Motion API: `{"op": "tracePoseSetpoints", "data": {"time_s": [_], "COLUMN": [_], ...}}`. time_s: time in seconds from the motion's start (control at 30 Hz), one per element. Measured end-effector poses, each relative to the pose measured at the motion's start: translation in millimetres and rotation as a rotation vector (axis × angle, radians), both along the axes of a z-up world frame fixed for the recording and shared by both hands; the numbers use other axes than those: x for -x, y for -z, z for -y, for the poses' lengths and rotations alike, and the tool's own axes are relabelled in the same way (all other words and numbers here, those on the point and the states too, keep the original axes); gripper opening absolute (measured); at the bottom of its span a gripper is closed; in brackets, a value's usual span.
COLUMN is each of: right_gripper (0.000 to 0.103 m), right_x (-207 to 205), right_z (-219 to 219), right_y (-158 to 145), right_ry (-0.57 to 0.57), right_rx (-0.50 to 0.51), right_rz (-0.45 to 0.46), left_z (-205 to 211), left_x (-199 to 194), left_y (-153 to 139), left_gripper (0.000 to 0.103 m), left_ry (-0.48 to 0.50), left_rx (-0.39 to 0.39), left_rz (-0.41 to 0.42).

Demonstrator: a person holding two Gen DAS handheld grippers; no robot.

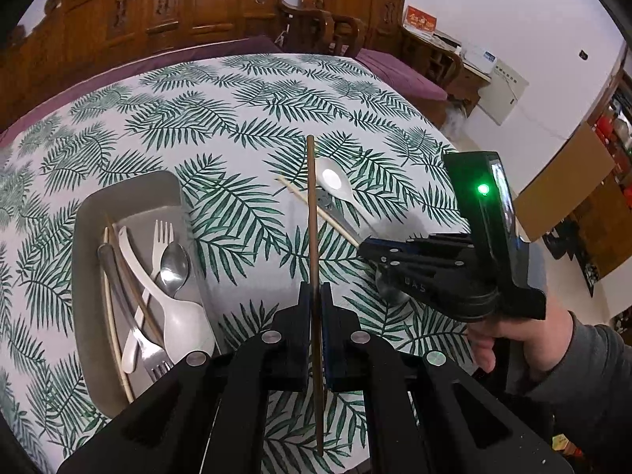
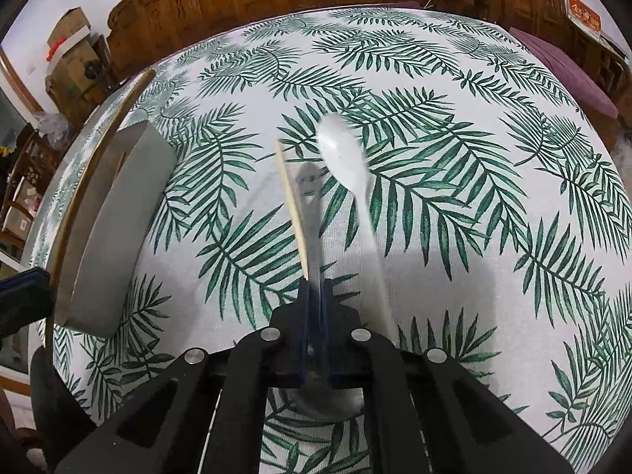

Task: Organize utensils
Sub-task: 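Carry the chopstick into the tray and open the left tool while the right tool holds the spoon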

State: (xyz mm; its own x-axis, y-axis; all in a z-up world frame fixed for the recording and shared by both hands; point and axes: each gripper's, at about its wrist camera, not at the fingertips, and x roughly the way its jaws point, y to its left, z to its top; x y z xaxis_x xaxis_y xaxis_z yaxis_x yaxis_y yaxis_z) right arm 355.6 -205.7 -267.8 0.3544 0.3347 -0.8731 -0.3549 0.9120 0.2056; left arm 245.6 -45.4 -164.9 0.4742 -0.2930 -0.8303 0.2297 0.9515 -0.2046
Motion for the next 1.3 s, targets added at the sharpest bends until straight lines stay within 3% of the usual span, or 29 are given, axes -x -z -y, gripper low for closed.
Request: {"op": "tracePoseSetpoints", "data": {"time_s": [0.47,0.9,1.3], "right_gripper": [0.007,0.007,0.007], "right_x": [19.6,34.3,43.0], "right_z": [9.4,-11.6,-29.6], "right_y": [-41.8,-63.6,-65.4], "right_ry": [-0.008,-0.068,-0.113], "right_rx": [-0.071,-0.105,-0.108], "right_rz": [0.080,0.121,0.125], "left_z": [-13.5,-60.7,-103.7], "left_x": [1.6,-0.6,-13.6], "left_y": [-6.9,-22.4,1.2], "left_gripper": [0.004,0.004,0.004], "left_ry": [-0.034,-0.118,-0.182], "left_rx": [-0.001,0.001,-0.031], "left_rz": [0.013,0.043,-0.002]}}
